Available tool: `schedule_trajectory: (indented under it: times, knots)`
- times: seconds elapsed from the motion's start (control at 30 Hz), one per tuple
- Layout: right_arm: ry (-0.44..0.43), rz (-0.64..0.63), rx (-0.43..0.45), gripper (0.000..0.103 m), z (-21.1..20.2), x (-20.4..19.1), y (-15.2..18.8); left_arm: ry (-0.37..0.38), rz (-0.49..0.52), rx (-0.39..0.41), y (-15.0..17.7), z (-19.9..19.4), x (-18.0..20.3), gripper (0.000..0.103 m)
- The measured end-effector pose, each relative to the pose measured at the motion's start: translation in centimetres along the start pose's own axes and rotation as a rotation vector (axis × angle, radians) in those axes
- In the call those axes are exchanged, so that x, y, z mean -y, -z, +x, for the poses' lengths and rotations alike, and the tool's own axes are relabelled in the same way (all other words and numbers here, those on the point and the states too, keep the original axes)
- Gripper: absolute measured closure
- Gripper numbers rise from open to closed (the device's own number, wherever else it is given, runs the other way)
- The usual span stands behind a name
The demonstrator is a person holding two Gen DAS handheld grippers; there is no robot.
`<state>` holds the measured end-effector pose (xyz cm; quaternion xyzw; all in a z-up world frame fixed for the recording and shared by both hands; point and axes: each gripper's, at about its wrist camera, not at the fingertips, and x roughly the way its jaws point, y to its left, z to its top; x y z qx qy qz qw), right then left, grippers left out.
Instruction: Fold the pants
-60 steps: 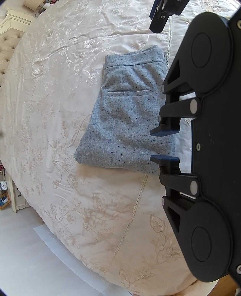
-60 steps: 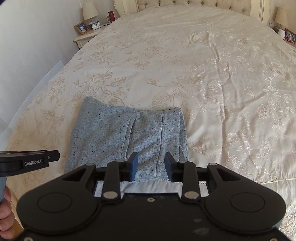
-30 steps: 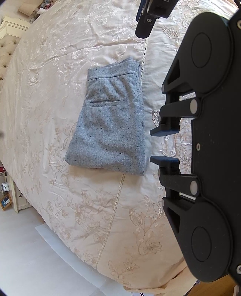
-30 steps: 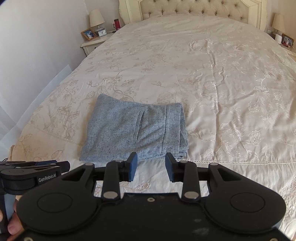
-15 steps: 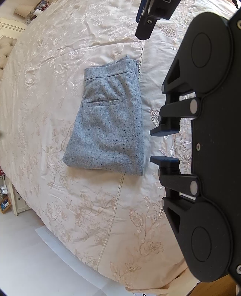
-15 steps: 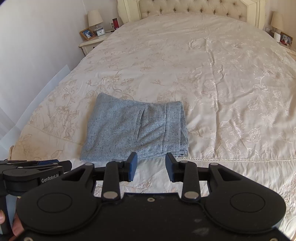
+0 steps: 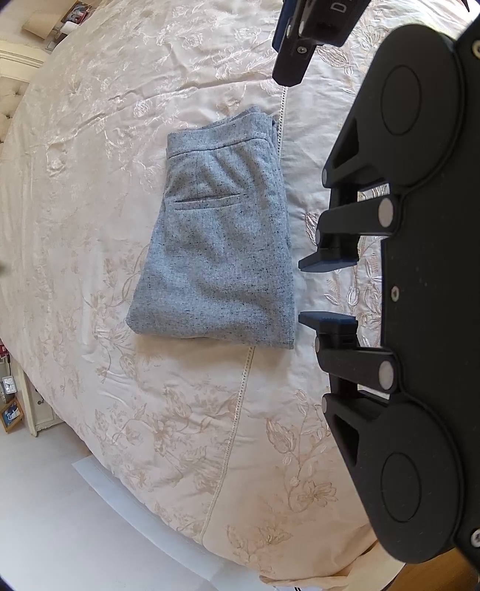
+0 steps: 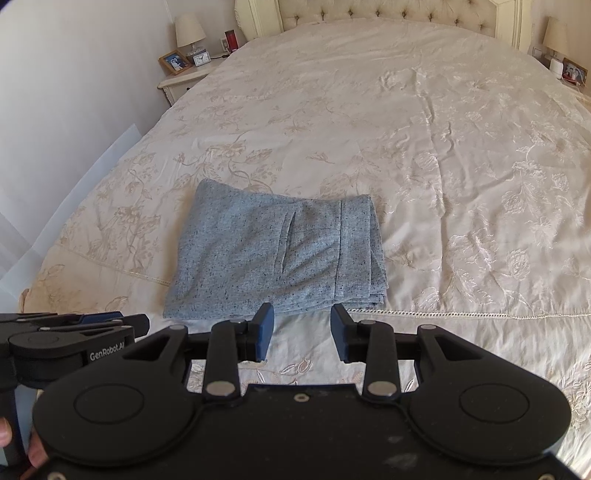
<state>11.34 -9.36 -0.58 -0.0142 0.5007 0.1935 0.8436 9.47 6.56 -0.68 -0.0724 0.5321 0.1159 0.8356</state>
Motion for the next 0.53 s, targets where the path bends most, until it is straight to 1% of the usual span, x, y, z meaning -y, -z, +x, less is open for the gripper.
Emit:
schedule_trajectory:
  times: [0.37, 0.53]
  knots:
    - [0.016, 0.021, -0.022, 0.066, 1.0, -0.4, 0.0, 0.015, 0.030, -0.016, -0.6, 1.2, -0.7, 0.068]
    - [0.026, 0.032, -0.035, 0.066, 1.7, -0.8, -0.1, 0.017, 0.053, -0.007, -1.1, 1.8, -1.1, 0.068]
